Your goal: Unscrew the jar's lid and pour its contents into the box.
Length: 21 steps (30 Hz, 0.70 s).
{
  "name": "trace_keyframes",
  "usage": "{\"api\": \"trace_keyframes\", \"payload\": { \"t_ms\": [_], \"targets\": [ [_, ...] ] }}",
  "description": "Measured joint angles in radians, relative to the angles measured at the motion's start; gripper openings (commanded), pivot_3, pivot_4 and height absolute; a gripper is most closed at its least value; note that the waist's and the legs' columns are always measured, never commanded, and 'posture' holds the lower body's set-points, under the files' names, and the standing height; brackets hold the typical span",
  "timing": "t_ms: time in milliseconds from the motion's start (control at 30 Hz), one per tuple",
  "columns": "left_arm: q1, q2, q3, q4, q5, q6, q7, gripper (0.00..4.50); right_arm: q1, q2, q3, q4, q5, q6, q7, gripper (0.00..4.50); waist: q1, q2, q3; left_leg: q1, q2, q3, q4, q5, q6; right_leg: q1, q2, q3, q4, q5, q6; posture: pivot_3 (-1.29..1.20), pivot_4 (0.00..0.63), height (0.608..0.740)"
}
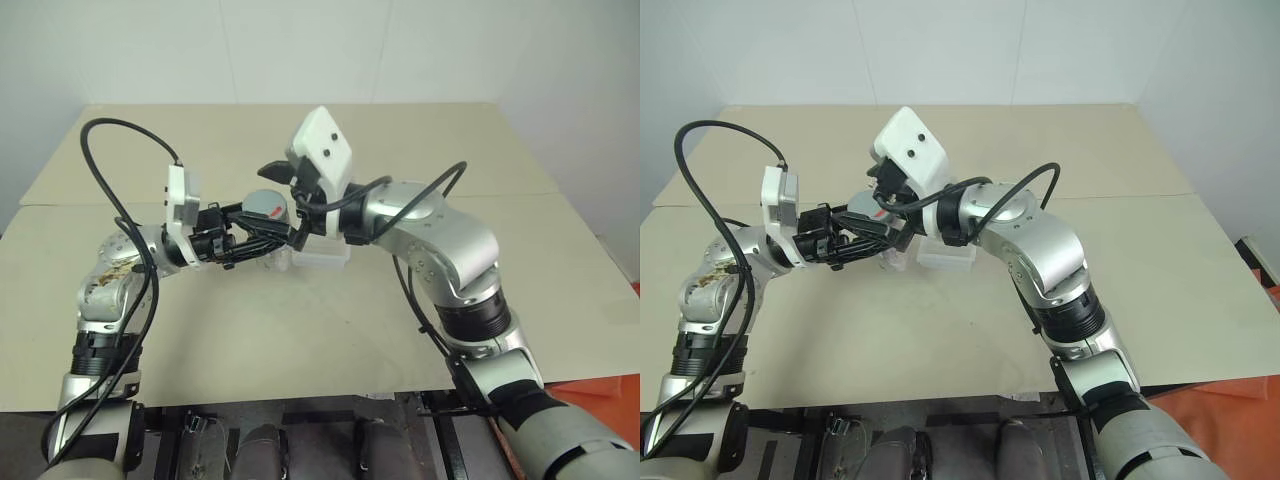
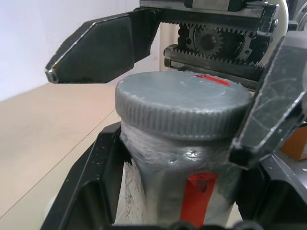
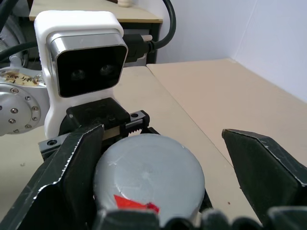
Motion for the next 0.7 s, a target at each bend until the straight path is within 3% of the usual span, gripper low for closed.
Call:
{"api": "trace_keyframes", "payload": {
  "t_ms": [433, 700],
  "targets": [
    [0.027, 0.025, 0.025, -0.001, -0.002, 0.0, 0.006, 2.71, 0.053, -0.095, -0.01, -0.073, 0.037, -0.006, 0.034, 4.47, 0.001, 0.0, 0.0, 0.0, 0.0, 0.0, 0.0, 0.0, 0.0, 0.0, 0.0, 0.0, 0.0, 0.0, 0.0, 0.0, 0.15, 0.74],
    [0.058, 0.039, 0.044, -0.039, -0.01, 0.004, -0.006, 2.71, 0.088, -0.165, -0.098, -0.071, 0.035, -0.015, 0.04, 4.47, 0.001, 0.0, 0.0, 0.0, 0.0, 0.0, 0.0, 0.0, 0.0, 0.0, 0.0, 0.0, 0.0, 0.0, 0.0, 0.0, 0.15, 0.74]
  ]
}}
